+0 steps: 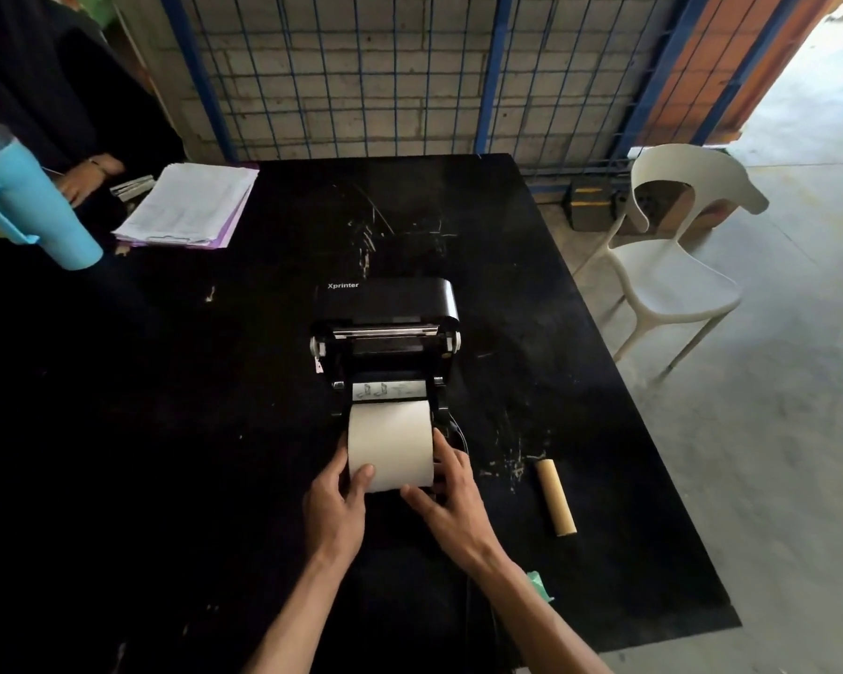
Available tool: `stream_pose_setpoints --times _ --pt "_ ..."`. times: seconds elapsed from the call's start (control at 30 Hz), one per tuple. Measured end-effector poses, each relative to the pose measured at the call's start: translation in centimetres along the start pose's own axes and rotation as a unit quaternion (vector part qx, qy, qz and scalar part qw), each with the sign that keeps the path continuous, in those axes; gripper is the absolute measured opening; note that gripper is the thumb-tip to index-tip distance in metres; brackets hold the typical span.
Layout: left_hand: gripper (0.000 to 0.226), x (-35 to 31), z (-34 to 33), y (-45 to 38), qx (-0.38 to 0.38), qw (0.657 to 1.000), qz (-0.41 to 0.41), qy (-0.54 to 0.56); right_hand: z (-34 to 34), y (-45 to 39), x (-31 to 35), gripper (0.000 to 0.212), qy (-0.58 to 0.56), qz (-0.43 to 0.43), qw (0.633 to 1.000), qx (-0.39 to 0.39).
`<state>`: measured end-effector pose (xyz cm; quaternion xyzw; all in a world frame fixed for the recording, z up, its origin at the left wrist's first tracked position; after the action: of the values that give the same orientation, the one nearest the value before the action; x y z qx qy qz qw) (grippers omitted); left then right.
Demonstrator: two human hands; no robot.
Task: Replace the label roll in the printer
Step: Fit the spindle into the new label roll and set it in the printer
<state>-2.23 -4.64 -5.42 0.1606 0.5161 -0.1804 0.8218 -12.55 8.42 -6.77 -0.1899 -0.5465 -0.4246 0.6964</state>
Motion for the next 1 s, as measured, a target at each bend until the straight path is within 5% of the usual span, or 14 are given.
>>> stream_pose_setpoints --times 1.0 --pt "0.055 0.2 -0.4 -0.3 -0.038 0.998 0.009 -0.046 -1.0 0.6 0.2 0.092 0.025 0.013 1.000 0.003"
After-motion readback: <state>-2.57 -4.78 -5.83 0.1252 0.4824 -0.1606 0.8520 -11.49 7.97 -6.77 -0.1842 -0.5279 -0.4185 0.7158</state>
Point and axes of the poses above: each hand's wrist, its own y-axis away from the middle knuckle, its own z-axis out of the back of the hand, x = y × z, the point moved 4 cm from there along -y, towards the middle knuckle, and after that the axes turned 8 degrees about -x, right-handed, at the moved point
